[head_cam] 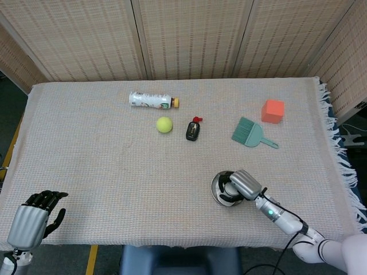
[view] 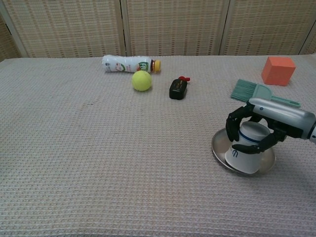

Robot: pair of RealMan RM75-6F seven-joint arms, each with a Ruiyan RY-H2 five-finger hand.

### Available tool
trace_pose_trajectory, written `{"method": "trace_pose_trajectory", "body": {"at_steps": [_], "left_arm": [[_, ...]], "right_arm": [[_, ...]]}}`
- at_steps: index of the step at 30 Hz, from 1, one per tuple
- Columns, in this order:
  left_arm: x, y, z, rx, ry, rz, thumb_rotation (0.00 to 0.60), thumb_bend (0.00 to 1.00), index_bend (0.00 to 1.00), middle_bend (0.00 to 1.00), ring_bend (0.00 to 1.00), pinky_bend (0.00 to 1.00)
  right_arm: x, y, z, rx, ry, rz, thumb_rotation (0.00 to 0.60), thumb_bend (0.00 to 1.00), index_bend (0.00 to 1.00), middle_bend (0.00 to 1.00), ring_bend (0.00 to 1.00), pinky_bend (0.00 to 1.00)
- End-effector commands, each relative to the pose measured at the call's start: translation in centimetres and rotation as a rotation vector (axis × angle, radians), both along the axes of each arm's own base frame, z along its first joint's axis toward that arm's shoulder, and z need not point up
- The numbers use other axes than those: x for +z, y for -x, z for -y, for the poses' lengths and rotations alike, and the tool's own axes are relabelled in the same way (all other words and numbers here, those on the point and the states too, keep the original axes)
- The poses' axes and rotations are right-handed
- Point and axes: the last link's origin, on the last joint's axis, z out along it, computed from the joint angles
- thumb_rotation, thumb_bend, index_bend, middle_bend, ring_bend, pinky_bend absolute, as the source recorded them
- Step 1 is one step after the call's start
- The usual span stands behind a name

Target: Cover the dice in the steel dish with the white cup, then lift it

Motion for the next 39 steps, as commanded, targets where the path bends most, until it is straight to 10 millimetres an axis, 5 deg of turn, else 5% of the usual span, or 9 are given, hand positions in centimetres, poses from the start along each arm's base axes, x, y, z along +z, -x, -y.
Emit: {"method": "trace_pose_trajectory", "body": {"at_steps": [1,7,19,28,39], "left_arm": [[0.0,0.0,0.0,-0.001,0.0,0.0,0.6,0.4,0.35,0.41,0.35,0.46],[0.0,0.0,0.0,0.001,0.001,-0.001,0.6,0.4,0.35,0.41,0.35,0.46],[0.0,0.0,0.0,0.003,0.001,0.004,0.6,0.4,0.35,0.41,0.35,0.46],[0.0,0.0,0.0,0.002,0.002,0.002,0.6,0.4,0.35,0.41,0.35,0.46],[0.0,0.1,-0.1,0.005,0.003,0.0,0.6,0.4,0.35,0.41,0.35,0.46]], "right_arm": [[0.4,0.5,0.7,0.098,0.135,-0.121,0.6,0.24,0.7,0.58,0.5,0.8],[0.3,1.2,1.3,0.179,0.271,-0.225,0.6,0.24,0.7,0.58,0.5,0.8],[0.0,0.7,0.4,-0.06,-0.015,0.046,0.6,0.24,0.7,0.58,0.5,0.8],[0.7,1.2,1.2,0.11,0.213,-0.13,0.6,0.24,0.7,0.58,0.5,0.8],[1.2,0.9,1.0,0.097,0.209,-0.059,0.6,0.24,0.7,0.58,0.5,0.8]]}}
